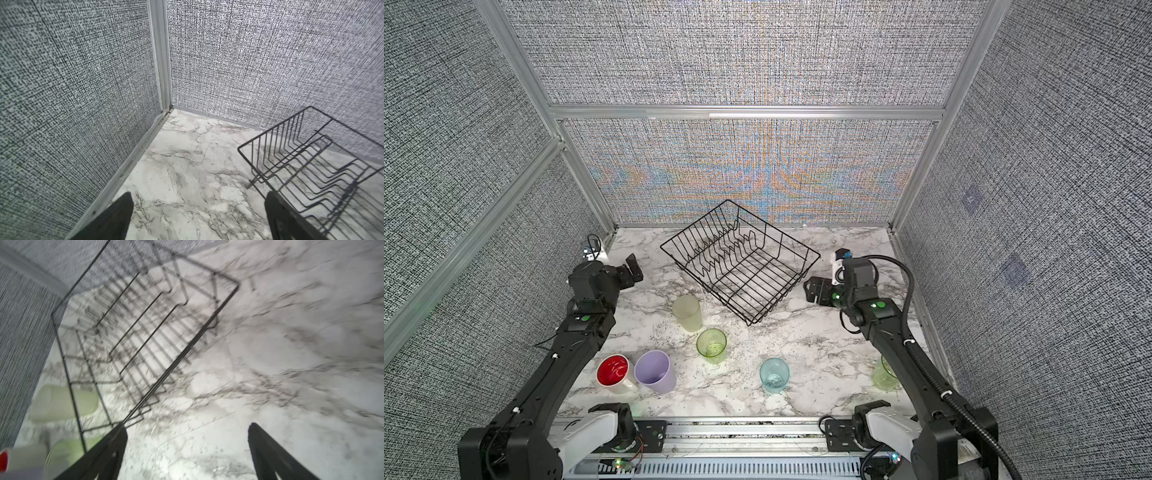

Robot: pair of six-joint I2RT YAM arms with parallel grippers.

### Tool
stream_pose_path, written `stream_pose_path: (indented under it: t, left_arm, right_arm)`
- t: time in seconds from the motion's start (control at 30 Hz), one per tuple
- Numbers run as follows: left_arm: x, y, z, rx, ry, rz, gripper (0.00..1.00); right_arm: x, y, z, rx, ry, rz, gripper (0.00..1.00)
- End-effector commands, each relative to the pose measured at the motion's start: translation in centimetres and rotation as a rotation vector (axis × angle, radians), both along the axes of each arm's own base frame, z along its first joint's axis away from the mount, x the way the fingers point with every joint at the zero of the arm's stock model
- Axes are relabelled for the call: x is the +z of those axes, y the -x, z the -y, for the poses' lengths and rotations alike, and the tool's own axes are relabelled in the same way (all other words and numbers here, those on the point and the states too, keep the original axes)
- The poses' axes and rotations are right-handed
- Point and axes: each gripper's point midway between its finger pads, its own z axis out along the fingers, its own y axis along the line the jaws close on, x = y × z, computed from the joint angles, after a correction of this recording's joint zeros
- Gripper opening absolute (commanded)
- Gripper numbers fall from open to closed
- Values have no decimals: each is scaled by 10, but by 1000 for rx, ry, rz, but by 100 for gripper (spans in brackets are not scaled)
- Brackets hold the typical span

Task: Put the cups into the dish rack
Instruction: 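Reach the left gripper to the frosted green cup while the right gripper approaches it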

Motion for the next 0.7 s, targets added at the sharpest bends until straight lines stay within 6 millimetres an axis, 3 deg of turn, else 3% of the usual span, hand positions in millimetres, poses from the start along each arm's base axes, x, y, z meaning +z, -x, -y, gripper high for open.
stream_pose_path:
  t: [0.0,0.1,0.13,0.3,0.43,0.67]
  left_arm:
    - [-32,30,1,93,215,-189,99]
    - [-46,72,-24,371,376,-262,99]
    - [-45,77,-21,358,401,-264,99]
    - [-44,81,32,28,490,-262,99]
    - [-55,84,75,-192,550,-344,99]
    - [-91,85,96,-224,378,-585,99]
  right_arm:
    - [-7,26,-27,132,40,-51,91]
    - [-4,36,-44,199,66,-50,88]
    - [-3,40,-49,226,77,-49,88]
    - [-3,43,-55,240,130,-28,88]
    - [-6,41,-49,191,145,-19,88]
    - [-6,31,-41,106,150,-4,88]
